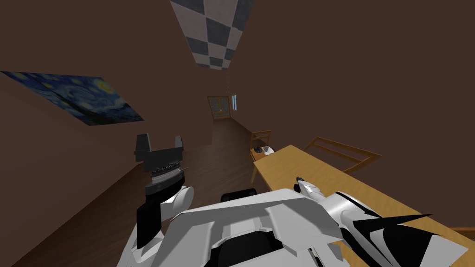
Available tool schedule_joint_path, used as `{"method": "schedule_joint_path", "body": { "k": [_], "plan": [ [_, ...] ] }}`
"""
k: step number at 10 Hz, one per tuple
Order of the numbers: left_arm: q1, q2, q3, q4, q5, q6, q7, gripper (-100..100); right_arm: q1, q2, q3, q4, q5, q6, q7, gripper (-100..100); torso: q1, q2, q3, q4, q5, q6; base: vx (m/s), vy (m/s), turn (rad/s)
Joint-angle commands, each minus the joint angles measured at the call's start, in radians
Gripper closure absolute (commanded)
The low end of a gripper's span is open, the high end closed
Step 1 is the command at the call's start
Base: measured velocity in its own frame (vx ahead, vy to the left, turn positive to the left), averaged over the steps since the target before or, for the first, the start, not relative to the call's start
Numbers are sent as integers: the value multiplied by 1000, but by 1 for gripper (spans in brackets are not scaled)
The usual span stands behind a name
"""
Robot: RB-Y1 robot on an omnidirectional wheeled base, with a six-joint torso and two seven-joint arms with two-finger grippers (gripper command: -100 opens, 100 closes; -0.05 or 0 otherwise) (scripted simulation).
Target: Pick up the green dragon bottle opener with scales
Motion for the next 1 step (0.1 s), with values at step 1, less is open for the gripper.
{"method": "schedule_joint_path", "body": {
  "k": [1],
  "plan": [
    [0,0,0,0,0,0,0,0,0,0,0,0,0,0,0,0,0,0,0,0,0,0,0,0,0]
  ]
}}
